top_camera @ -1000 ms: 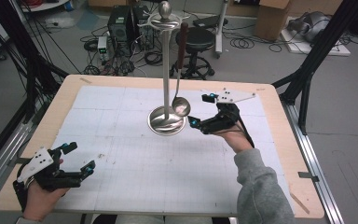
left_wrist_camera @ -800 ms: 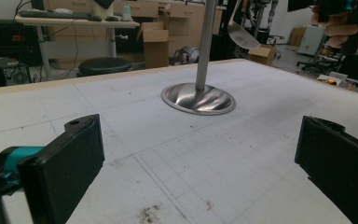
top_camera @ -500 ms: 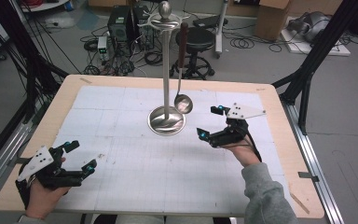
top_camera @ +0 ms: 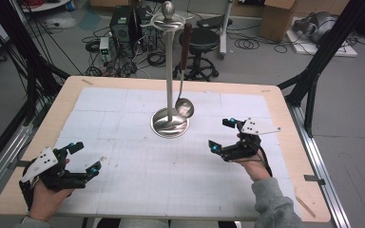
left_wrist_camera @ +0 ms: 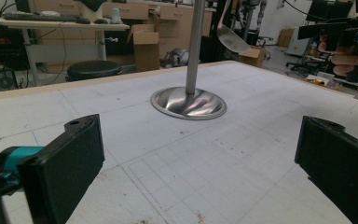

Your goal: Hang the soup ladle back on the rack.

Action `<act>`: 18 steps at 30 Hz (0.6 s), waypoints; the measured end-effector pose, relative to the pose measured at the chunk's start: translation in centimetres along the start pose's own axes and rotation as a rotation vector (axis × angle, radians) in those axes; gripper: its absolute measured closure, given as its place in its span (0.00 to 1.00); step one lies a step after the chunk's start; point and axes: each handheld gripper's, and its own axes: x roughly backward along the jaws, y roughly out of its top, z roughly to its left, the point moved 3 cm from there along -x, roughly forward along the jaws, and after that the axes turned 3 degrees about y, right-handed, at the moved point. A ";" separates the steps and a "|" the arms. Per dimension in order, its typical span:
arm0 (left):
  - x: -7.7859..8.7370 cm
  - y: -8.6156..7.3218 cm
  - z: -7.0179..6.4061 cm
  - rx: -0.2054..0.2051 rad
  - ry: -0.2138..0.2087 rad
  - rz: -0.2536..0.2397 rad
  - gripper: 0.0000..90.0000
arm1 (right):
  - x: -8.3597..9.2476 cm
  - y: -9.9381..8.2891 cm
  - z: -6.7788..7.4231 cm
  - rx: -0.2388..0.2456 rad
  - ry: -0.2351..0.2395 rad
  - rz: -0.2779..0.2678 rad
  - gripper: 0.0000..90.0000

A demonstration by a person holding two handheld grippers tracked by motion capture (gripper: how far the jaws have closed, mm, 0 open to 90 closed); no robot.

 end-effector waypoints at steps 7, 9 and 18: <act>-0.3 0.1 0.0 -0.001 -0.009 -0.001 0.02 | 1.4 -0.8 -0.2 0.001 -0.033 0.002 0.00; -0.4 0.1 0.0 -0.002 -0.012 -0.001 0.02 | 1.9 -1.1 -0.2 0.007 -0.038 0.009 0.00; -0.6 0.1 0.0 -0.005 -0.016 0.000 0.02 | 4.0 -2.2 -0.4 -0.031 -0.063 -0.013 0.00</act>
